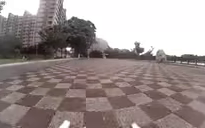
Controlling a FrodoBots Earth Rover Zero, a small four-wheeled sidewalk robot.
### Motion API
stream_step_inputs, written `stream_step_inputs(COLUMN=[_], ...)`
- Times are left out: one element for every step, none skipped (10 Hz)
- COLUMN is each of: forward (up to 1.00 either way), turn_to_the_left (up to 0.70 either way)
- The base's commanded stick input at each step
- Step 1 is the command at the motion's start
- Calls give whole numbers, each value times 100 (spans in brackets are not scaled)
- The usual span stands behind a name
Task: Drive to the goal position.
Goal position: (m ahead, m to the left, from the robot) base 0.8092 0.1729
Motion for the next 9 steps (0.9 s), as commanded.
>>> stream_step_inputs(forward=[70,70,70,70,70,70,70,70,70], turn_to_the_left=[11,11,11,11,11,11,11,11,7])
